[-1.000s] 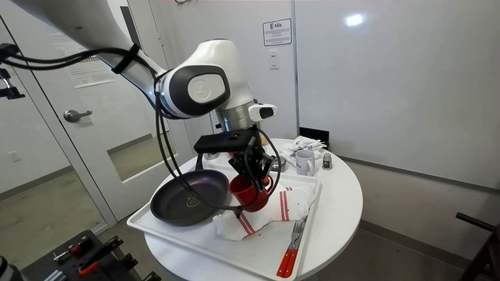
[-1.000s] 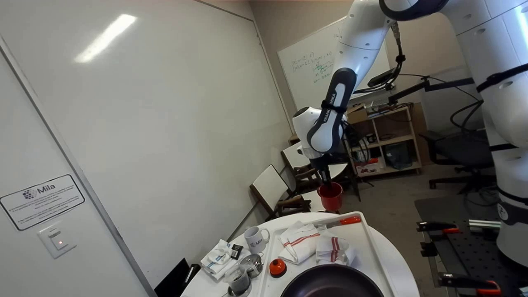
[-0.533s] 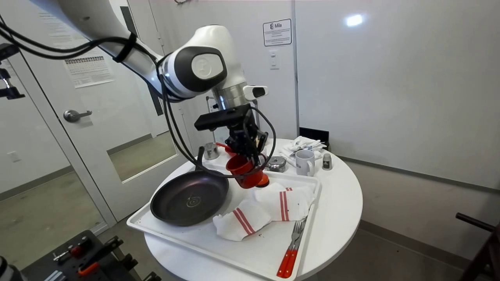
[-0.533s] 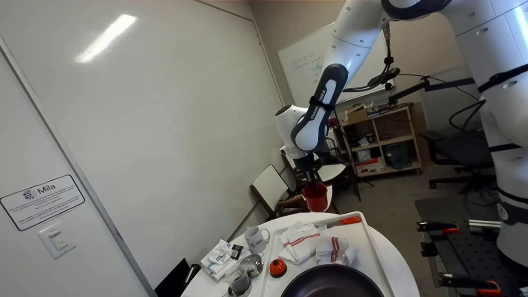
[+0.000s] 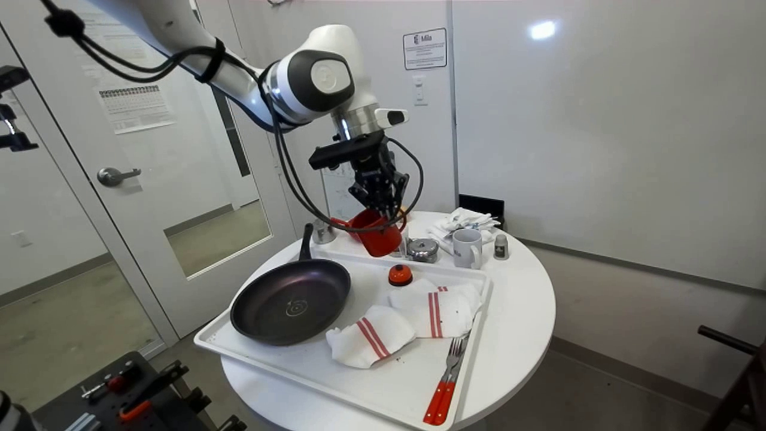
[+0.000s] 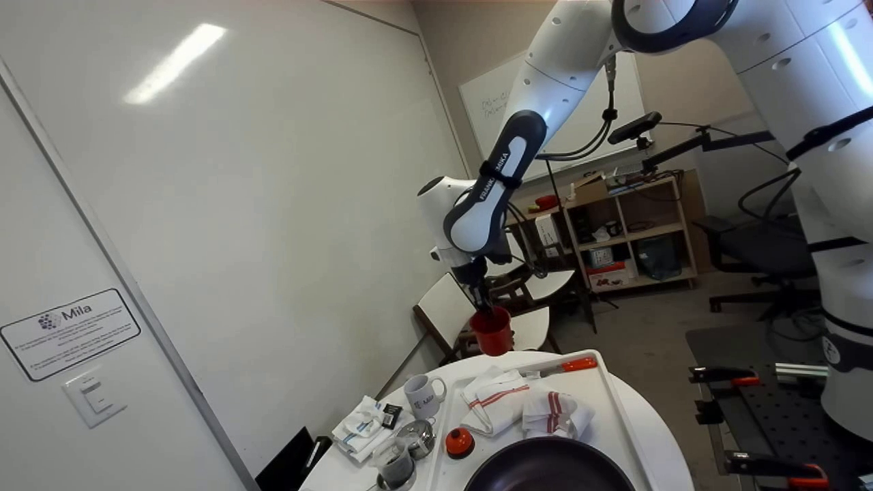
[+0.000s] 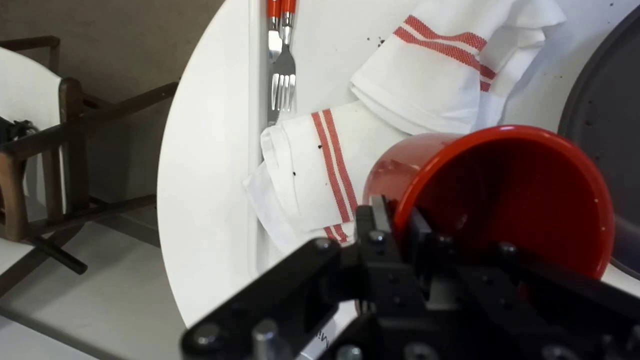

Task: Move the red mug backwards

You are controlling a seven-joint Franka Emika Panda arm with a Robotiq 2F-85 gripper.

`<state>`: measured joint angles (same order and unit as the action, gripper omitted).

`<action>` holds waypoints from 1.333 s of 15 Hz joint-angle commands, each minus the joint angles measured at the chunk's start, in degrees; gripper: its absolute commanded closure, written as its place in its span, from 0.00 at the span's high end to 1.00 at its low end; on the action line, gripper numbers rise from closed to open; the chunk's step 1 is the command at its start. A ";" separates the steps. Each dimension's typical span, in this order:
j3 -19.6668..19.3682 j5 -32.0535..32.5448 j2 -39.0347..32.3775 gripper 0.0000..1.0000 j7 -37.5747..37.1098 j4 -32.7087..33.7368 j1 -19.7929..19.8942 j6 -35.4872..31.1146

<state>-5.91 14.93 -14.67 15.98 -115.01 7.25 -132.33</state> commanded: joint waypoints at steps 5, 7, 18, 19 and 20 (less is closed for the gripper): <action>1.89 -2.30 -5.18 0.07 0.09 6.30 -0.46 1.98; 1.95 -2.38 -5.58 0.07 0.09 6.75 -0.45 2.08; 3.02 -4.05 -10.60 0.02 0.42 13.69 -0.54 1.69; 3.34 -4.05 -11.62 0.02 0.36 15.31 -0.78 1.78; 3.73 -4.30 -12.50 0.02 0.52 16.74 -0.86 1.96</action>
<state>-2.98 12.23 -23.56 16.01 -104.14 6.89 -131.17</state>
